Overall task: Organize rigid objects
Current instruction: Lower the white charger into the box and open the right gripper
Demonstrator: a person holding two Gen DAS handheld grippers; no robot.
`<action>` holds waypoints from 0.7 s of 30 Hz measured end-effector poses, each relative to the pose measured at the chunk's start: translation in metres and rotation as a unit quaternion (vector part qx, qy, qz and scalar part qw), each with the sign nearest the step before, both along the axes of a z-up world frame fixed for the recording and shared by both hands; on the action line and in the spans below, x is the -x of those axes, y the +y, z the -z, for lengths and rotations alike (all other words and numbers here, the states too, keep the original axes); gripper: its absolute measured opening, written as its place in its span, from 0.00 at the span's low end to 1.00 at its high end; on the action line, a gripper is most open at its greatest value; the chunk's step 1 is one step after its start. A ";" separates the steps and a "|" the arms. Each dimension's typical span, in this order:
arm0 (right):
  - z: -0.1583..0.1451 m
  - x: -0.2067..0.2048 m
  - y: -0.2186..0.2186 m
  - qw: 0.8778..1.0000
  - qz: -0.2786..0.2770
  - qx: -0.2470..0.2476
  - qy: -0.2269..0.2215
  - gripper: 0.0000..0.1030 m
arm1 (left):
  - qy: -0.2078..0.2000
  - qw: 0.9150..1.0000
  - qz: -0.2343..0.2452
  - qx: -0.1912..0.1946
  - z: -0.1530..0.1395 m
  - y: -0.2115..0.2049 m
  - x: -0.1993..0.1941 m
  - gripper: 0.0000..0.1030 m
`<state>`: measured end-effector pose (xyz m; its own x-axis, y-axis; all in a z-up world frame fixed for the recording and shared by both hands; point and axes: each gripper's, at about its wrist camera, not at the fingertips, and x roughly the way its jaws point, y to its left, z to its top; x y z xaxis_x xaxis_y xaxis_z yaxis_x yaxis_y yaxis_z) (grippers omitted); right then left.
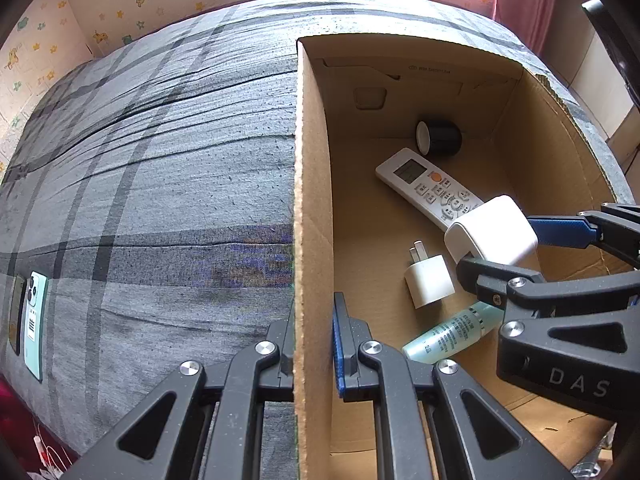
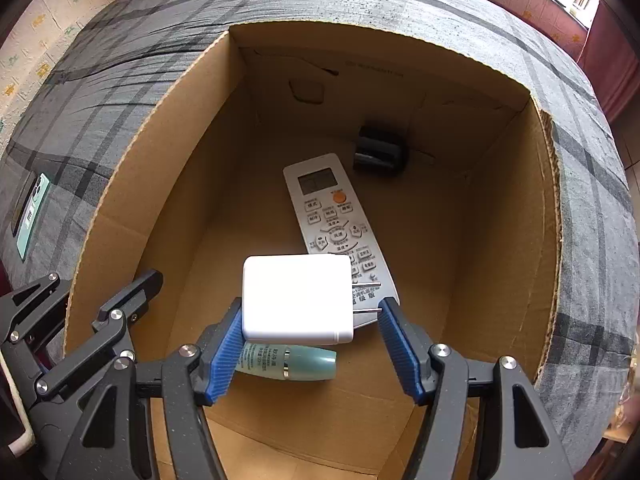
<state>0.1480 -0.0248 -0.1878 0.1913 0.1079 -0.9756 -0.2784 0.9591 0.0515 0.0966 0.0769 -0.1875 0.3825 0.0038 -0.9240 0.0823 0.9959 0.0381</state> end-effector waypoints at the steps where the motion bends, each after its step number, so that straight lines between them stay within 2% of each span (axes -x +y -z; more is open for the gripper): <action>1: 0.002 0.000 0.000 1.000 -0.001 0.002 0.003 0.68 | 0.000 1.000 0.000 0.000 0.000 0.000 0.000 0.12; 12: 0.010 -0.005 0.002 1.000 -0.005 0.004 0.021 0.68 | -0.001 1.000 0.000 -0.002 -0.001 -0.001 0.001 0.12; 16: 0.005 -0.004 0.004 1.000 -0.008 0.001 0.010 0.68 | 0.000 1.000 0.000 -0.001 -0.001 -0.001 0.001 0.12; 21: -0.009 -0.001 0.004 1.000 -0.013 0.015 -0.019 0.80 | 0.000 1.000 -0.001 0.000 0.000 0.000 0.001 0.12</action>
<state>0.1491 -0.0203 -0.1792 0.2250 0.0846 -0.9707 -0.3053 0.9522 0.0122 0.0960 0.0771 -0.1873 0.3830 0.0049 -0.9237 0.0803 0.9960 0.0386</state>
